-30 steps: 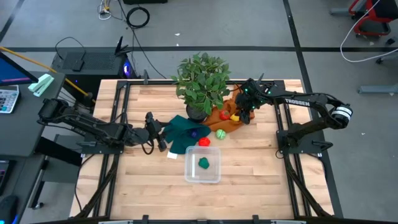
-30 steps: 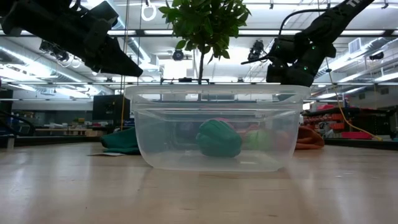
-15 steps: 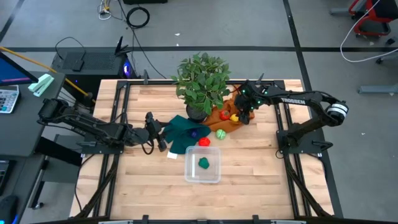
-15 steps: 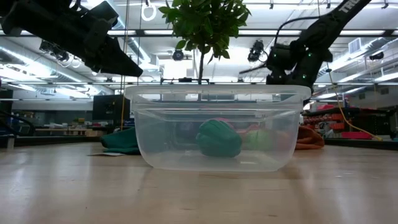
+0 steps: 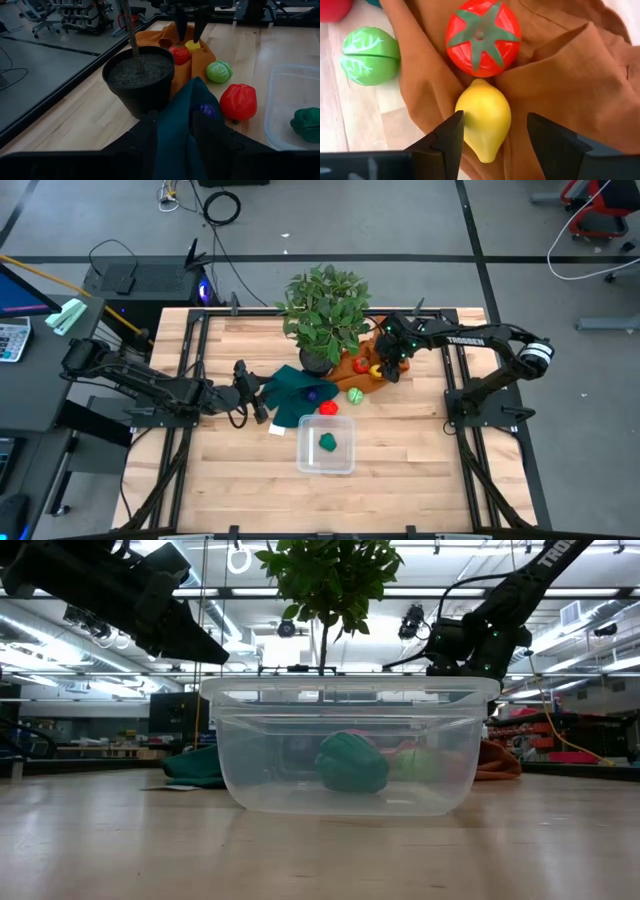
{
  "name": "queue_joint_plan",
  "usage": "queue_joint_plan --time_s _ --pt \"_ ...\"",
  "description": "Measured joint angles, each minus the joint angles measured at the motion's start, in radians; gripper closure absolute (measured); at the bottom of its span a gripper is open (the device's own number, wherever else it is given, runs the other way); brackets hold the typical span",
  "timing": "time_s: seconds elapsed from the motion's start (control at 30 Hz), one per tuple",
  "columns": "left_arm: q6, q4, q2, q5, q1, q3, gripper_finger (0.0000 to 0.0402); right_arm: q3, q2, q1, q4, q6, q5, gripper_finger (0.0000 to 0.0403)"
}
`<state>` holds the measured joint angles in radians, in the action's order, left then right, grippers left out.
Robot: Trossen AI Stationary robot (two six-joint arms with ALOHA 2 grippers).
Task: Pick and placing Produce into tupperware
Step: Put the lemon into the transparent bin
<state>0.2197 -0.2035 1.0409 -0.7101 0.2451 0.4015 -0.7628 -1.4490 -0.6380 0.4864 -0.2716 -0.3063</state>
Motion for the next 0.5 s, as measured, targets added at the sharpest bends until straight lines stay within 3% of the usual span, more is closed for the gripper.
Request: queue_joint_plan --time_s 0.5 --pt "0.004 0.0 0.0 0.0 0.0 0.0 0.0267 0.001 0.0 0.0 0.0 0.063 -0.071 0.0224"
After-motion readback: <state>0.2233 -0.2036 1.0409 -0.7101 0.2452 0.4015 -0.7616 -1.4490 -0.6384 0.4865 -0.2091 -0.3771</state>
